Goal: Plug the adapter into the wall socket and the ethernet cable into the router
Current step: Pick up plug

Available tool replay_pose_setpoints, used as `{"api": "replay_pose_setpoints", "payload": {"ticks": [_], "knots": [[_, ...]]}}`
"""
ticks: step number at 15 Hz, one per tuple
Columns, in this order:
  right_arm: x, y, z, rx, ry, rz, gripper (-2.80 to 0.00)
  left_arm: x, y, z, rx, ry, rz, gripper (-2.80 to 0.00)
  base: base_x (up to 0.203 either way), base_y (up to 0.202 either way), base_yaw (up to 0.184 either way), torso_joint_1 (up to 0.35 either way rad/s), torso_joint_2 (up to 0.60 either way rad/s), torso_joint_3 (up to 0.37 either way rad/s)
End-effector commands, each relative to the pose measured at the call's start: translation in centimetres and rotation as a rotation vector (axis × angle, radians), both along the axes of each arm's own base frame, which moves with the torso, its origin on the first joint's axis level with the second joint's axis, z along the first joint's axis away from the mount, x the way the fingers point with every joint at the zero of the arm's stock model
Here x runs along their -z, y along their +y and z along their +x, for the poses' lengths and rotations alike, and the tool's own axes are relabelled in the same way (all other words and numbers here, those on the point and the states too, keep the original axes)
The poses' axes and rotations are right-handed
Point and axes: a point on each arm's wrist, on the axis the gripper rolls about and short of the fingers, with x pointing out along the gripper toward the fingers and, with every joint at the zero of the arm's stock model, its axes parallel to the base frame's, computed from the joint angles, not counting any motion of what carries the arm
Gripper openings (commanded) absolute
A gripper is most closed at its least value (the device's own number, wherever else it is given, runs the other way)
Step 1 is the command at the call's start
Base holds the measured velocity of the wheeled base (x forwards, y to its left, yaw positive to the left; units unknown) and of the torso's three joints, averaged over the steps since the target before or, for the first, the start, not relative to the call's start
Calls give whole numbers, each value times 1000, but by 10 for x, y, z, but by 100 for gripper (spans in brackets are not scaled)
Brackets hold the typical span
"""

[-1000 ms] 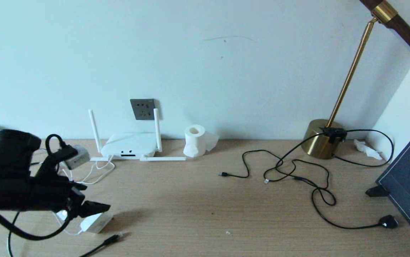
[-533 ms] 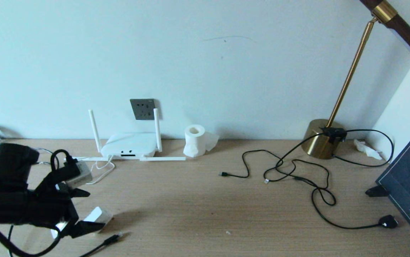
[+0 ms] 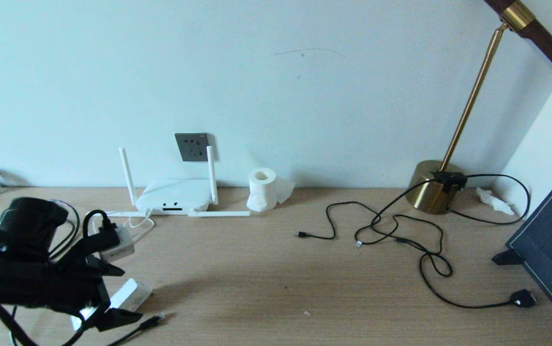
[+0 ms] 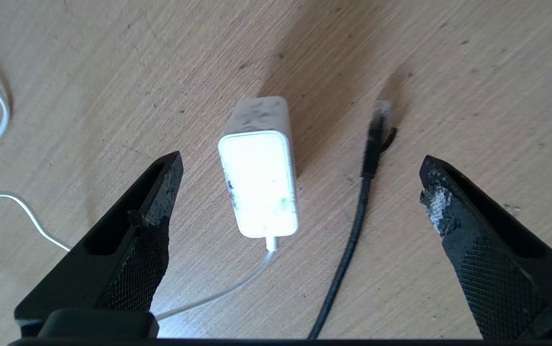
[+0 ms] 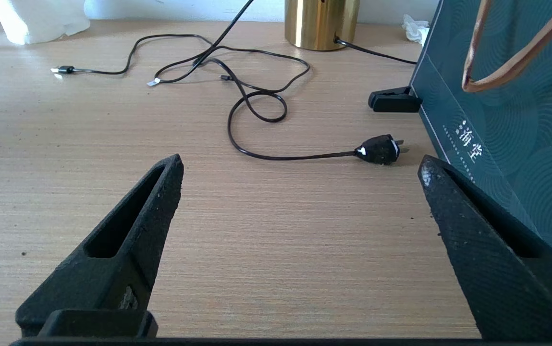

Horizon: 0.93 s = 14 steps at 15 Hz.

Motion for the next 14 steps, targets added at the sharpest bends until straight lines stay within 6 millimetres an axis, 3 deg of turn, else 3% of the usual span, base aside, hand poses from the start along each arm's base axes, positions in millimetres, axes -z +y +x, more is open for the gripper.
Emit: {"api": "replay_pose_setpoints", "payload": {"ticks": [1, 14], "knots": [[0, 0, 0, 0, 1, 0, 0, 8, 1, 4, 2, 30, -2, 0, 0, 0, 0, 0, 0, 0], [0, 0, 0, 0, 1, 0, 0, 18, 13, 20, -38, 21, -6, 0, 0, 0, 0, 0, 0, 0]]}}
